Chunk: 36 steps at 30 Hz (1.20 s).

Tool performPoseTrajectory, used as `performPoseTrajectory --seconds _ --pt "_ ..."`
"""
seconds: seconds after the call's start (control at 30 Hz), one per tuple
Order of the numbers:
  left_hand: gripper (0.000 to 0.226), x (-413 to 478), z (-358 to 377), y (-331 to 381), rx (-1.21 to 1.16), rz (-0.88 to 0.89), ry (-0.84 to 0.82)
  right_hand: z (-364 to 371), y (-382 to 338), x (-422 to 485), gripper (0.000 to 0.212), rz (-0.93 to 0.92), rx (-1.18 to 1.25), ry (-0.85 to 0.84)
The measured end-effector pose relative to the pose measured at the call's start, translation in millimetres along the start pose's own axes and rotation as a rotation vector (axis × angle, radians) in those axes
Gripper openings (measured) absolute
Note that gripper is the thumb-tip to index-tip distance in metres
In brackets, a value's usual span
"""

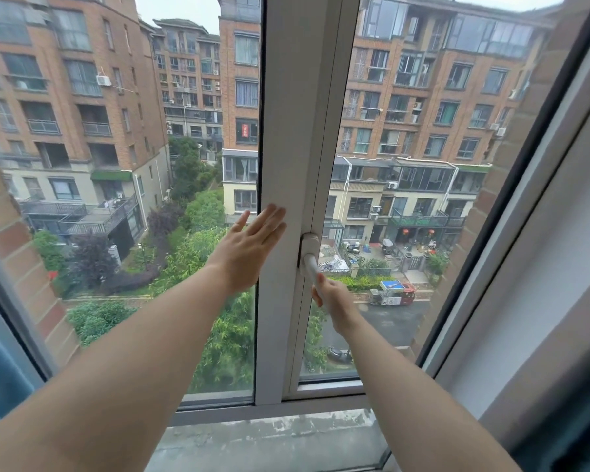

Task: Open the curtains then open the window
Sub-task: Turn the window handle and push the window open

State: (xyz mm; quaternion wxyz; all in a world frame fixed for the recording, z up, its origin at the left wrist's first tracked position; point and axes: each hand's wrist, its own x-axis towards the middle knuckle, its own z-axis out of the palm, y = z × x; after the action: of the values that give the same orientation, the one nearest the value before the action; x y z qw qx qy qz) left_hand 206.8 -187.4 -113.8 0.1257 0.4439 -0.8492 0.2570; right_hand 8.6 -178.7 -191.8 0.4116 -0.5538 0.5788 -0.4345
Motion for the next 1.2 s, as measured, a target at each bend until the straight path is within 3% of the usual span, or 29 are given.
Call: performPoseTrajectory --seconds 0.13,0.4,0.57,0.8,0.97,1.07,1.13,1.17,1.2 --pt "0.079 -0.7 -6.8 4.1 -0.009 0.003 -0.036 -5.4 -15.7 -4.3 0.048 -0.016 -0.226 -0.032" --pt "0.076 -6.7 -10.1 -2.4 0.010 0.044 -0.062 -32.5 -68.9 -6.7 0.040 -0.120 -1.003 -0.080" --pt "0.074 -6.9 -7.9 -6.2 -0.021 0.011 -0.049 -37.3 -88.9 -8.7 0.041 -0.213 -1.302 -0.146" --pt "0.076 -7.0 -7.0 -9.1 -0.066 0.019 -0.032 -53.5 -74.8 4.9 0.068 -0.196 -1.265 -0.176" --pt "0.075 -2.1 -6.0 -4.6 -0.074 0.022 0.013 -55.4 -76.4 11.5 0.075 -0.286 -1.382 -0.212" --pt "0.077 0.4 -0.3 -6.4 -0.059 0.033 0.051 -56.3 -80.2 17.4 0.061 -0.324 -1.419 -0.235" --pt "0.079 2.5 2.3 -9.8 -0.038 0.047 0.063 -54.7 -83.2 17.2 0.075 -0.303 -1.445 -0.245" --pt "0.080 2.0 4.1 -10.8 -0.033 0.047 0.060 -50.9 -82.7 17.8 0.064 -0.247 -1.465 -0.217" --pt "0.081 2.8 4.1 -12.6 -0.028 0.047 0.069 -49.2 -82.2 18.4 0.036 -0.240 -1.460 -0.187"
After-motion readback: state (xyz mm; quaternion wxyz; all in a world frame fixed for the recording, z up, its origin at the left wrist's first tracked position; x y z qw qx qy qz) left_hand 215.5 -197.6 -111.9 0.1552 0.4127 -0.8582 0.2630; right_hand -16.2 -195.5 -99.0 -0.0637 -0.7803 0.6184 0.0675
